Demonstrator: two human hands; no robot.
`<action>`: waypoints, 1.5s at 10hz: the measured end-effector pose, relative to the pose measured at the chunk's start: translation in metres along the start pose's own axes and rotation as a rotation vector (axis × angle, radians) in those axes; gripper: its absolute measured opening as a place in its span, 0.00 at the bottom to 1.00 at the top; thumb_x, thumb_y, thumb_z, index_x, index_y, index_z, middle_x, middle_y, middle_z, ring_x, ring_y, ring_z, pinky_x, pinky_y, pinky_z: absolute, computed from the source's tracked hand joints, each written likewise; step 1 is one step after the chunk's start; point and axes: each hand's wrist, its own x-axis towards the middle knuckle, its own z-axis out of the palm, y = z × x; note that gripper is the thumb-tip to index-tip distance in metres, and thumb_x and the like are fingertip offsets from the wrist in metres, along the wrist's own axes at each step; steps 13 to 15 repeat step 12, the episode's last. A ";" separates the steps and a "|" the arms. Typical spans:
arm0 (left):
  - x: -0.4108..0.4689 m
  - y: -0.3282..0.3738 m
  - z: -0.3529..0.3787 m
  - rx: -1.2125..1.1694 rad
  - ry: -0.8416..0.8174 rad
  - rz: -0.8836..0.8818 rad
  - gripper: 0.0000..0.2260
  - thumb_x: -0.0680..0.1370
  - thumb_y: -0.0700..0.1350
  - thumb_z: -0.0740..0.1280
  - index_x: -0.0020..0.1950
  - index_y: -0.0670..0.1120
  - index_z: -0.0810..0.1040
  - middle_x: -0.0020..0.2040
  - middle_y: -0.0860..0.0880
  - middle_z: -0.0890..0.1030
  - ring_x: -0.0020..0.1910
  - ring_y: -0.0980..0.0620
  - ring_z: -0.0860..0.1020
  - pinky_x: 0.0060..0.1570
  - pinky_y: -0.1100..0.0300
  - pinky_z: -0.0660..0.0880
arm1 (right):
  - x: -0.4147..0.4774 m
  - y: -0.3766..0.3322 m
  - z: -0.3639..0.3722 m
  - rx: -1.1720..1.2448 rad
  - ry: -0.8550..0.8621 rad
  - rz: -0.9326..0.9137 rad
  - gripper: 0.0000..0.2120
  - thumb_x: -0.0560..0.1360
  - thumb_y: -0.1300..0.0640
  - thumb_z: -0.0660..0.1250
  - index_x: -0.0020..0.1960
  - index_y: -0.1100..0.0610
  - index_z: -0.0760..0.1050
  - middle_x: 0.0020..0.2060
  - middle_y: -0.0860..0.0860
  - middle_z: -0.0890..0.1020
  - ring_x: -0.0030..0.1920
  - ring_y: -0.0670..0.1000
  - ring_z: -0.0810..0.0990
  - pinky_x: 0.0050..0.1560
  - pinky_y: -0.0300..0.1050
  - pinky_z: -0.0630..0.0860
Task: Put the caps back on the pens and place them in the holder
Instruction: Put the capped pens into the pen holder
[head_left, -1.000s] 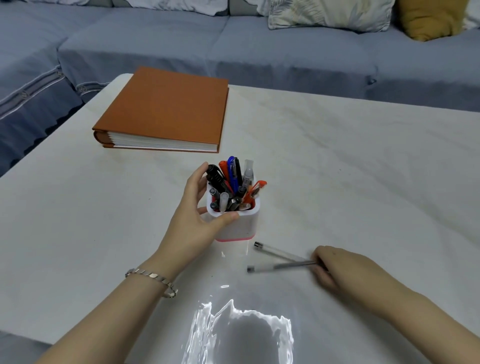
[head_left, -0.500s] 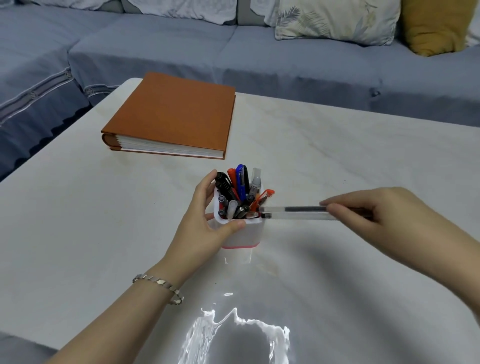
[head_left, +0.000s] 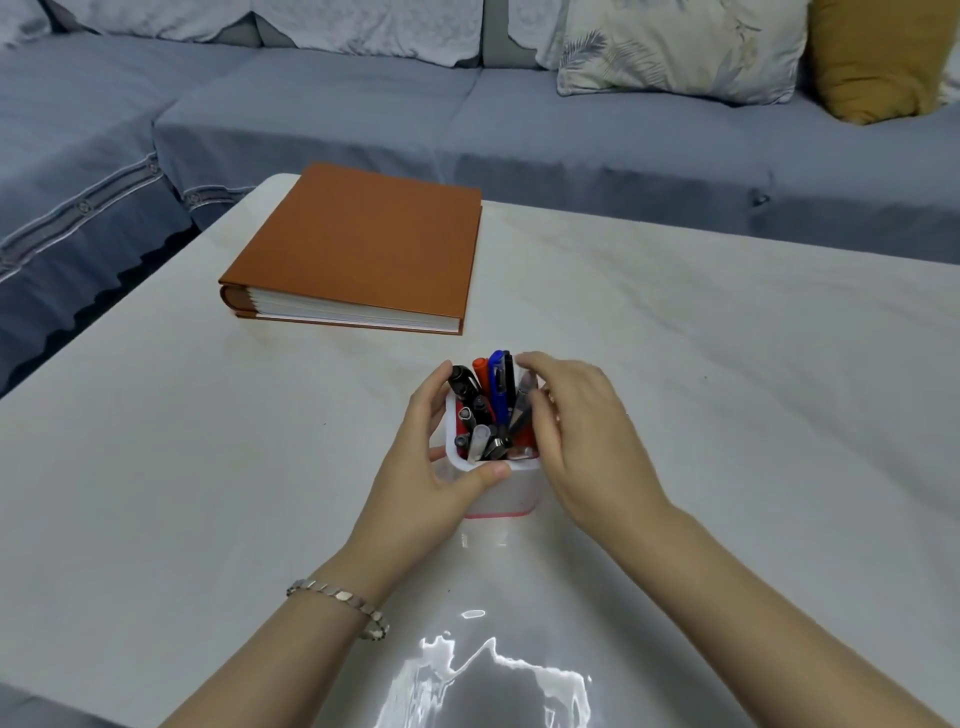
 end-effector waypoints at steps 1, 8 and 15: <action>0.001 -0.002 0.000 0.018 -0.002 -0.005 0.37 0.68 0.41 0.74 0.61 0.71 0.57 0.60 0.74 0.63 0.59 0.81 0.61 0.51 0.83 0.64 | -0.002 0.003 0.007 0.110 0.082 0.100 0.19 0.74 0.56 0.54 0.64 0.55 0.69 0.57 0.46 0.74 0.60 0.44 0.66 0.61 0.43 0.67; 0.037 -0.002 -0.005 -0.174 -0.052 -0.014 0.21 0.73 0.32 0.67 0.56 0.57 0.74 0.52 0.61 0.81 0.53 0.64 0.78 0.47 0.73 0.72 | -0.009 0.026 0.023 0.558 -0.072 0.333 0.16 0.76 0.61 0.62 0.62 0.49 0.72 0.51 0.32 0.79 0.50 0.28 0.76 0.49 0.22 0.70; 0.093 -0.013 0.004 -0.151 -0.150 -0.097 0.18 0.77 0.37 0.63 0.67 0.43 0.68 0.63 0.46 0.75 0.60 0.52 0.74 0.50 0.72 0.73 | 0.034 0.050 0.029 0.510 -0.016 0.480 0.21 0.77 0.55 0.59 0.69 0.52 0.64 0.61 0.48 0.76 0.56 0.44 0.76 0.45 0.25 0.69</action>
